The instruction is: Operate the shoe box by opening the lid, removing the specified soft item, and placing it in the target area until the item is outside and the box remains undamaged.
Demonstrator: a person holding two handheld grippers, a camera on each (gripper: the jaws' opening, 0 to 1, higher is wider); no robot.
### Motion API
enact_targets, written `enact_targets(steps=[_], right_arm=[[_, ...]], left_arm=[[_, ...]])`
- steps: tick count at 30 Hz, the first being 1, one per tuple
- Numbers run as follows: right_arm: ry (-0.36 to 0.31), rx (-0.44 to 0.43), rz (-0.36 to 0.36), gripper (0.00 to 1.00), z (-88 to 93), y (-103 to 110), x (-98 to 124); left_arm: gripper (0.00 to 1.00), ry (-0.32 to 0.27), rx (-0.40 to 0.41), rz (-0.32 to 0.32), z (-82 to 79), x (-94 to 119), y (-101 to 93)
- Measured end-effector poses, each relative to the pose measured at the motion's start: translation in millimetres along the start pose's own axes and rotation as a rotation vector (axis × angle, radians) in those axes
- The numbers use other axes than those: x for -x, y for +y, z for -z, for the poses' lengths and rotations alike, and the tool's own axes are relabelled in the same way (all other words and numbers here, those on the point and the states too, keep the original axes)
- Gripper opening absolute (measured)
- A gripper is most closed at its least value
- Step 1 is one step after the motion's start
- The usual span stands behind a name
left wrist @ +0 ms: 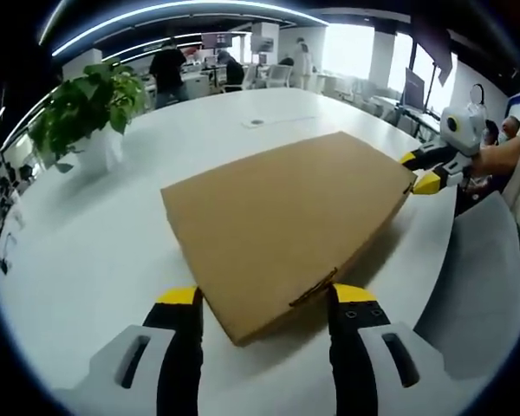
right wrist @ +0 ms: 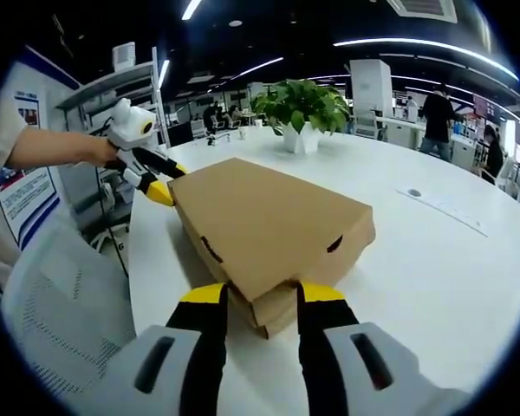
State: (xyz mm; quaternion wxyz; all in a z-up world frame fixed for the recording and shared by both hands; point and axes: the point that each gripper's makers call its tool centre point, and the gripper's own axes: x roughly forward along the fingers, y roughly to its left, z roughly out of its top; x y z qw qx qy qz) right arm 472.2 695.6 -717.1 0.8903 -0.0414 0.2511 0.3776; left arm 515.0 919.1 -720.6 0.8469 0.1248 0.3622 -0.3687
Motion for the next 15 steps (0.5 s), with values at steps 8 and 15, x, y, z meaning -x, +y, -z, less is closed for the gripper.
enact_targets(steps=[8,15], right_arm=[[-0.005,-0.008,-0.002,0.28,-1.7,1.0,0.3],[-0.031,-0.044,-0.002,0.29,-11.0,2.0,5.4]], left_arm=[[0.58,-0.003,0.008,0.002,-0.7,2.3,-0.3],[0.58,-0.024,0.034,0.008,-7.0,10.4,-0.6]])
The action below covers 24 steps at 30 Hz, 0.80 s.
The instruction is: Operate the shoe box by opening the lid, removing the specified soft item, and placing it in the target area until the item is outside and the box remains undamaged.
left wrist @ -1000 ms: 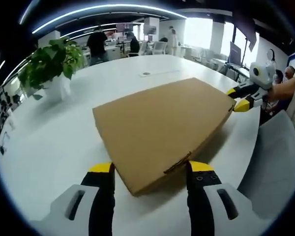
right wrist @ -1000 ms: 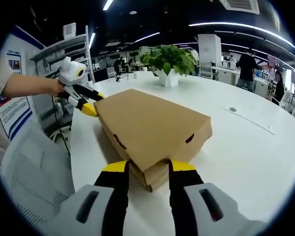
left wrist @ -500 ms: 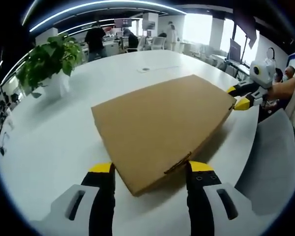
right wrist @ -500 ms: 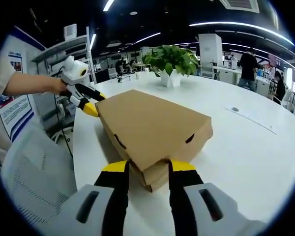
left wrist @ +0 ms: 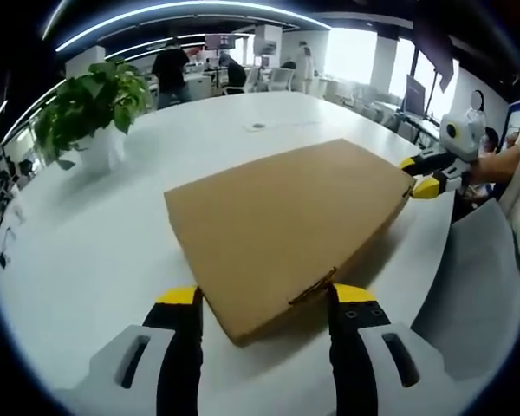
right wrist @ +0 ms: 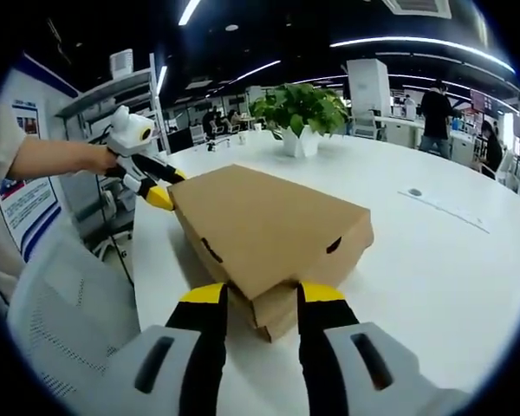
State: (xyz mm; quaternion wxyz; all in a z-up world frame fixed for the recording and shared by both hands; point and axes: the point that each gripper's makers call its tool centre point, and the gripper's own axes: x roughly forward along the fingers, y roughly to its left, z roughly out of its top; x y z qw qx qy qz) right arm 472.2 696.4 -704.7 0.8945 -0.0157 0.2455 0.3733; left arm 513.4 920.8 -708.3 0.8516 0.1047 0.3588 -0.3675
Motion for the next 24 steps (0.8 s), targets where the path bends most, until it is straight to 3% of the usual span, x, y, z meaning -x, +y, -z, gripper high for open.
enact_targets(steps=[13,24], right_arm=[[-0.042,0.046,0.005,0.29,-19.5,0.8,11.8],[-0.084,0.021,0.028,0.31,-36.2,-12.8,22.5]], left_arm=[[0.61,-0.034,0.030,0.006,-19.9,11.4,-4.6],[0.62,-0.057,0.016,0.015,-39.1,11.4,-9.3]])
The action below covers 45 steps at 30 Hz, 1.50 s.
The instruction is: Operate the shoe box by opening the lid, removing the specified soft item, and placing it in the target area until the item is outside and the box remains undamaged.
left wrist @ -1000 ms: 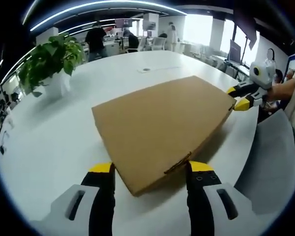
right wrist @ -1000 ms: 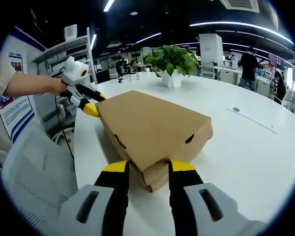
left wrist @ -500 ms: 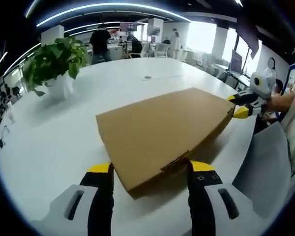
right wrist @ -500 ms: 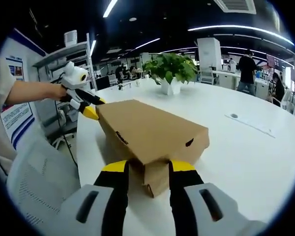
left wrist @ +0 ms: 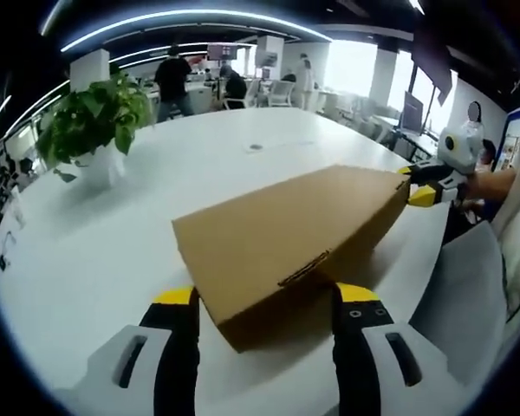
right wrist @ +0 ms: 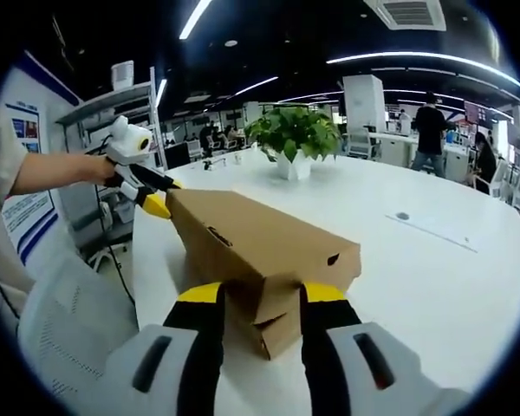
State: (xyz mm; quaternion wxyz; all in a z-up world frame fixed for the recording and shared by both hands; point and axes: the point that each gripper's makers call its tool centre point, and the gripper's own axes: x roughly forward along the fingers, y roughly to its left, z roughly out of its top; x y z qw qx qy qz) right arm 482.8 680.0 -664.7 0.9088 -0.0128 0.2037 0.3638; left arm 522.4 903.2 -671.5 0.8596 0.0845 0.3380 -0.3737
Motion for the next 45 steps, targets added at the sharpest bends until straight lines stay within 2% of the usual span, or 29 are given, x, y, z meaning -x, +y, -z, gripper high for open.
enact_targets(steps=[5,7,9,12,19,26,31,41,45], right_arm=[[-0.015,0.016,0.005,0.33,-9.6,-0.5,1.2],[-0.027,0.038,0.005,0.34,-14.4,-0.4,1.6],[-0.040,0.121,0.027,0.31,-23.0,-5.3,2.8],[-0.049,0.110,0.024,0.29,-30.2,-10.3,2.8],[-0.075,0.138,0.038,0.26,-48.9,-21.4,1.2],[-0.091,0.151,0.048,0.23,-59.9,-30.6,-0.9],[-0.100,0.152,0.052,0.22,-65.8,-34.8,-2.3],[-0.114,0.162,0.063,0.19,-78.1,-47.5,-6.6],[-0.122,0.165,0.073,0.18,-83.6,-54.0,-9.4]], left_arm=[[0.64,-0.022,-0.001,-0.001,-6.8,2.8,-0.4],[0.63,-0.041,-0.031,-0.020,-12.3,4.3,1.6],[0.61,-0.058,-0.051,-0.043,-19.1,7.0,6.2],[0.59,-0.087,-0.025,-0.053,-28.6,9.4,12.2],[0.56,-0.126,-0.046,-0.084,-47.0,11.3,18.3],[0.45,-0.155,-0.027,-0.135,-59.7,11.1,32.4],[0.41,-0.159,-0.039,-0.159,-65.8,9.7,38.9],[0.23,-0.175,-0.036,-0.234,-78.9,8.4,62.7],[0.19,-0.187,-0.033,-0.253,-84.8,7.2,67.9]])
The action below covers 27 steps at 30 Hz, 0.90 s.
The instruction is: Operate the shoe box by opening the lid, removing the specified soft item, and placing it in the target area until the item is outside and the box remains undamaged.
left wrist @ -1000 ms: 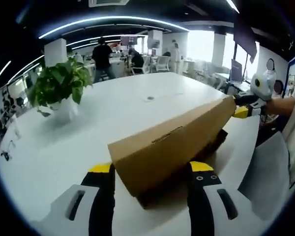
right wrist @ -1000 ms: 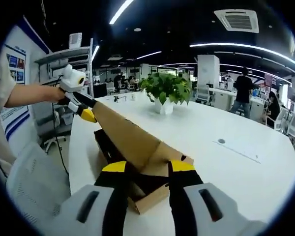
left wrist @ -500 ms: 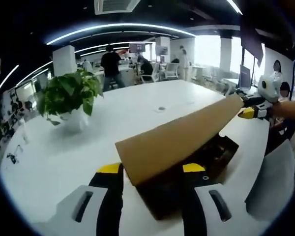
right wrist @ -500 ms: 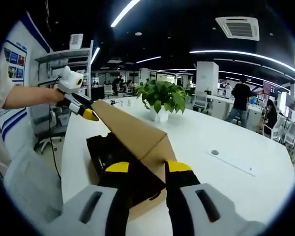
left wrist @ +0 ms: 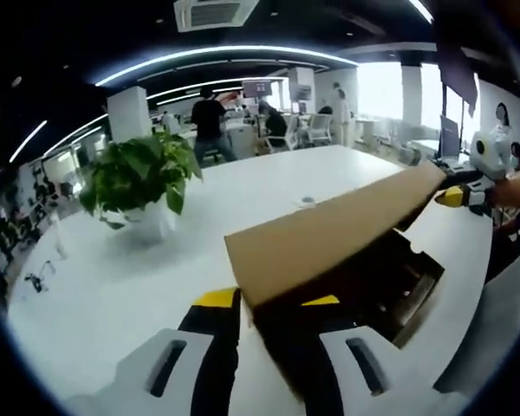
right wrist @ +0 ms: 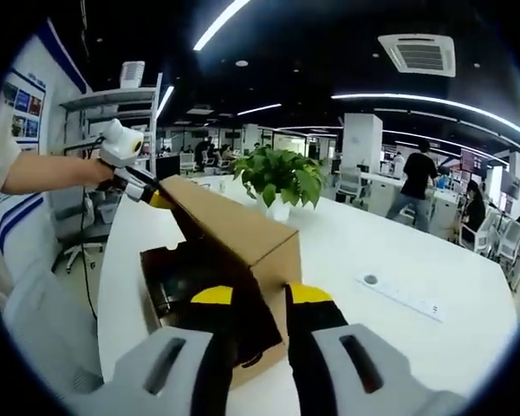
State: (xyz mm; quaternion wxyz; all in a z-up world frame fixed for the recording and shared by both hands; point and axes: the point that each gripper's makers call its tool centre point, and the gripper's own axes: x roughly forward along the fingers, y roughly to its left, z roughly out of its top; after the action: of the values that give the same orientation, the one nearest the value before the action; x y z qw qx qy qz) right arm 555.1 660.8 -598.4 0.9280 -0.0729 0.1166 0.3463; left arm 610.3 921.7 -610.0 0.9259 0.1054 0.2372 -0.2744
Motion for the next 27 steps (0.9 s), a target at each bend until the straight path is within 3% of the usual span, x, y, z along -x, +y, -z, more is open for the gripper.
enact_targets(steps=[17,27], right_arm=[[-0.023,-0.020,0.032,0.15,-11.3,-25.2,-15.4],[-0.028,-0.027,0.047,0.13,-14.2,-37.8,-23.9]], left_arm=[[0.02,-0.024,0.018,-0.066,-17.5,-16.4,22.6],[0.01,-0.036,0.038,-0.075,-24.1,-24.3,27.4]])
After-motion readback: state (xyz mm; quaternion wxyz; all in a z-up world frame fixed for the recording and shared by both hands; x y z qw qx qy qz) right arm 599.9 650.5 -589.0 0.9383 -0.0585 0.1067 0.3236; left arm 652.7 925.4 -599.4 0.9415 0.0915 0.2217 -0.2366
